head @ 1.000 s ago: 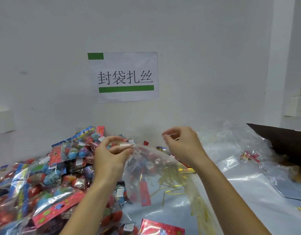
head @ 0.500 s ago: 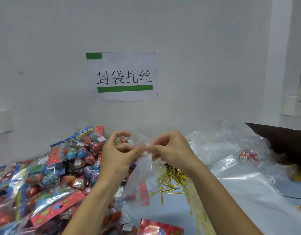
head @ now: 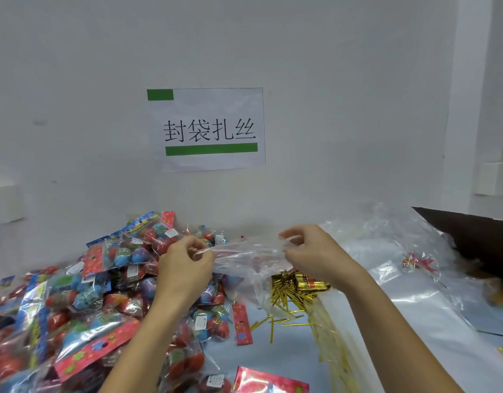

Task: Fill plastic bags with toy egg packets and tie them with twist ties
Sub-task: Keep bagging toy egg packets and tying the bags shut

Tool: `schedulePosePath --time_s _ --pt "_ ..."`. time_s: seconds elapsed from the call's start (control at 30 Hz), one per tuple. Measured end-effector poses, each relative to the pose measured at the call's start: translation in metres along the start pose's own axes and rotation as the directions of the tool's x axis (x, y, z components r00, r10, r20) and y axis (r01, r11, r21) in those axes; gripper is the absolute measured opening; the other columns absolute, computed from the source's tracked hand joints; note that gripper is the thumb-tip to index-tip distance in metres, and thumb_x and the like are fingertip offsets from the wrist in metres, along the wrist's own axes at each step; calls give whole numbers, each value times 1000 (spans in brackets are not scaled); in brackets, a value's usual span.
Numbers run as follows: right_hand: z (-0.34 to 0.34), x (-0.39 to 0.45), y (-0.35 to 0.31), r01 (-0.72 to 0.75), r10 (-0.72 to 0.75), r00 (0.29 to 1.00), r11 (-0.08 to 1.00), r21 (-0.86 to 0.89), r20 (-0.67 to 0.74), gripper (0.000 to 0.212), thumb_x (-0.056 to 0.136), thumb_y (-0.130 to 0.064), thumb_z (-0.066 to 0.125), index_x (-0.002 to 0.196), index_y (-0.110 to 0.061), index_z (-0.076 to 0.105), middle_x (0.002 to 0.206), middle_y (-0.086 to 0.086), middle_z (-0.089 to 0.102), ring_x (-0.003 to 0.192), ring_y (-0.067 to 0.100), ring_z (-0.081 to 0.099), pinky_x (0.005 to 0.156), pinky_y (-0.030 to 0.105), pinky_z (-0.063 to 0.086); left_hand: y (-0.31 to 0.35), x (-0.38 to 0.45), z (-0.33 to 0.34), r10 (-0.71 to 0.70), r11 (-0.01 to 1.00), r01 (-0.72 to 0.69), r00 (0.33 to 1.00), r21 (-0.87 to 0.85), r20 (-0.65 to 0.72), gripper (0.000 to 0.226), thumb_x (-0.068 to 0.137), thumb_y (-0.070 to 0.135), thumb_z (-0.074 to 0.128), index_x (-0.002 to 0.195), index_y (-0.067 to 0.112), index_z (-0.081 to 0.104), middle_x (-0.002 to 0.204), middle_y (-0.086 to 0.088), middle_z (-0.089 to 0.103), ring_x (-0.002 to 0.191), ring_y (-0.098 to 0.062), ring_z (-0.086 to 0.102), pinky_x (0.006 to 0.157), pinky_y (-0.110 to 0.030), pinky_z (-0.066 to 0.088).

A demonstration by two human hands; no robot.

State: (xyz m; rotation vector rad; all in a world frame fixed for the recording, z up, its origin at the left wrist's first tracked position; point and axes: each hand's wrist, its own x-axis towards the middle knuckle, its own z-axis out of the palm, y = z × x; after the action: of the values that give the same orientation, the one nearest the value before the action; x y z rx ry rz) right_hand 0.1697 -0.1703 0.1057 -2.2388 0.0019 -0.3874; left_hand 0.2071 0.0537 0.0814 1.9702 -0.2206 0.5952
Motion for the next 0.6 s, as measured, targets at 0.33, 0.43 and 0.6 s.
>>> schedulePosePath --time_s 0.33,0.43,0.6 --pt "36 0 -12 13 -11 999 999 -42 53 11 81 -18 68 74 -21 60 73 -8 64 60 6 56 48 12 38 23 -19 31 181 971 -151 970 -186 160 46 77 -19 39 77 24 56 67 1 58 56 -12 45 50 -18 35" --pt "48 3 -10 -3 3 1000 984 -178 -1 17 82 -8 59 68 -18 56 68 -2 59 66 20 54 51 22 40 28 -23 34 198 957 -149 963 -249 183 40 79 -12 40 79 24 58 71 -3 61 59 -15 46 55 -24 37" --pt "49 3 -5 -57 6 952 986 -157 -306 26 78 -9 63 58 -14 47 57 -3 50 54 22 45 36 17 27 31 -26 30 207 966 -161 950 -203 232 13 71 30 60 79 20 60 64 7 62 57 -13 49 53 -24 41"
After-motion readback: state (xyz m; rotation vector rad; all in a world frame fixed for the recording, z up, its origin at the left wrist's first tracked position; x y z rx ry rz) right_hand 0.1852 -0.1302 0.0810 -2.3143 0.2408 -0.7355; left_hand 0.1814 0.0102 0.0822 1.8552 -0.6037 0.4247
